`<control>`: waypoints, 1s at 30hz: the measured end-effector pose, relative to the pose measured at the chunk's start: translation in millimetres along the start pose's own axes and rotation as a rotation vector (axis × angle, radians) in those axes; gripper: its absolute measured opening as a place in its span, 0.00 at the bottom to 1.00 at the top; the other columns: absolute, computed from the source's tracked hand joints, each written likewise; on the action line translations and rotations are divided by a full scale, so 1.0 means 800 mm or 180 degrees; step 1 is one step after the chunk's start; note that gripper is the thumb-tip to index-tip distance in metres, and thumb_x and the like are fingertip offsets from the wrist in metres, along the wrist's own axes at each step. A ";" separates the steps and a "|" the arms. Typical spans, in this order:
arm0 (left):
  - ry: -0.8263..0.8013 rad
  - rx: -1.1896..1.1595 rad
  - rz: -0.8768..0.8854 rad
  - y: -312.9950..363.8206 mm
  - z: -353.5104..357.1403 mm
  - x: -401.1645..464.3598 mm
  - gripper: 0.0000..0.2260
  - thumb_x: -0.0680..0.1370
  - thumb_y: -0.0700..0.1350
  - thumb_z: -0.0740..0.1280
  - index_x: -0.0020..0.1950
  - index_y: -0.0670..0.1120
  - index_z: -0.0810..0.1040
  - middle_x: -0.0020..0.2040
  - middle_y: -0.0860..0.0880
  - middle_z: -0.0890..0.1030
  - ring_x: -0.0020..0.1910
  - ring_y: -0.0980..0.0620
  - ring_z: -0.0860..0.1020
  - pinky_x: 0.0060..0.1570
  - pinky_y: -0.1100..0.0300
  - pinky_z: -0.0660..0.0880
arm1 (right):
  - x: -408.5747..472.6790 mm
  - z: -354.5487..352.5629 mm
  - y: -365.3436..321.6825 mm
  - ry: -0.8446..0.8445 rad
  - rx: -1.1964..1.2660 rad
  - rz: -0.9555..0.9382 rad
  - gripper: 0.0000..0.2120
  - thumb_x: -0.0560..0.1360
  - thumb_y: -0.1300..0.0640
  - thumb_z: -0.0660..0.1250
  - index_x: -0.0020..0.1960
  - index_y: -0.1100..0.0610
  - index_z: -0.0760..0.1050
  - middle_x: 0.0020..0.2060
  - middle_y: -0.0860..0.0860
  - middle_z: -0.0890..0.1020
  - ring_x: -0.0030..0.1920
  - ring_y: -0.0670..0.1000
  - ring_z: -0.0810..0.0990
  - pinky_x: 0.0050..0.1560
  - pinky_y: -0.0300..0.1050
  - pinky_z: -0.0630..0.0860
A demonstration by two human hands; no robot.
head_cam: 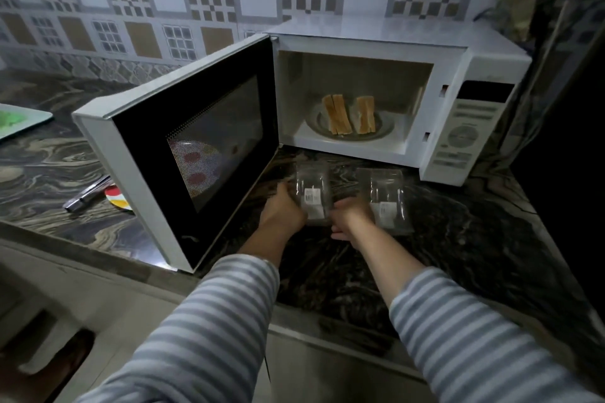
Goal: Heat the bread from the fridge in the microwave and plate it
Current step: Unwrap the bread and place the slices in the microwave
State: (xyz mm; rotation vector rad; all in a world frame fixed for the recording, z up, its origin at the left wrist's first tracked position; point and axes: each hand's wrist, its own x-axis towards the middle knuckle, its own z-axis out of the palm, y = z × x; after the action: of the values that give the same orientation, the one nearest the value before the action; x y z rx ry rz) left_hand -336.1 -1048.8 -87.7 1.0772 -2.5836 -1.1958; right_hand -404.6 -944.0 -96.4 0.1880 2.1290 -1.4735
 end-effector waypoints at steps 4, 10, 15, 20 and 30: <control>-0.0130 -0.0615 -0.0146 -0.003 0.006 -0.005 0.15 0.73 0.42 0.70 0.57 0.52 0.73 0.50 0.46 0.79 0.48 0.44 0.81 0.46 0.49 0.82 | 0.000 -0.003 0.013 0.0168 0.0195 -0.0217 0.11 0.77 0.65 0.66 0.58 0.56 0.75 0.47 0.58 0.79 0.35 0.53 0.80 0.30 0.45 0.78; -0.0299 -0.1268 -0.0156 -0.009 0.016 -0.008 0.17 0.73 0.31 0.69 0.55 0.48 0.73 0.48 0.39 0.81 0.36 0.46 0.77 0.19 0.67 0.70 | -0.001 -0.007 0.020 0.0399 0.0395 -0.0254 0.13 0.75 0.71 0.65 0.45 0.52 0.73 0.50 0.57 0.79 0.47 0.58 0.82 0.42 0.51 0.82; -0.0207 -0.1137 -0.0097 -0.015 0.022 -0.006 0.17 0.72 0.33 0.72 0.53 0.50 0.72 0.40 0.43 0.80 0.29 0.50 0.77 0.22 0.65 0.71 | -0.006 -0.010 0.022 0.0473 0.0290 -0.0334 0.14 0.75 0.71 0.64 0.42 0.52 0.73 0.51 0.58 0.80 0.48 0.60 0.83 0.39 0.51 0.82; -0.0288 -0.0327 0.0079 -0.017 0.015 -0.003 0.24 0.72 0.45 0.73 0.65 0.53 0.70 0.56 0.45 0.80 0.51 0.47 0.80 0.56 0.51 0.77 | -0.021 -0.017 0.018 0.0308 -0.0995 -0.0774 0.13 0.76 0.66 0.64 0.59 0.56 0.74 0.53 0.59 0.80 0.48 0.60 0.82 0.45 0.54 0.82; 0.0595 -0.0088 0.0481 0.025 0.031 -0.013 0.36 0.76 0.62 0.63 0.77 0.52 0.52 0.74 0.45 0.57 0.70 0.40 0.63 0.63 0.44 0.66 | 0.002 -0.102 0.013 0.1905 -0.1830 -0.2240 0.26 0.73 0.49 0.68 0.69 0.54 0.67 0.63 0.58 0.72 0.62 0.61 0.70 0.59 0.52 0.70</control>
State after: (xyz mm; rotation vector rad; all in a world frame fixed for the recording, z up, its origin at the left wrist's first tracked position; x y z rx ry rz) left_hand -349.0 -1017.4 -88.8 0.9217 -2.4494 -1.0403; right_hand -430.5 -866.9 -84.9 -0.4300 3.2417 -1.1284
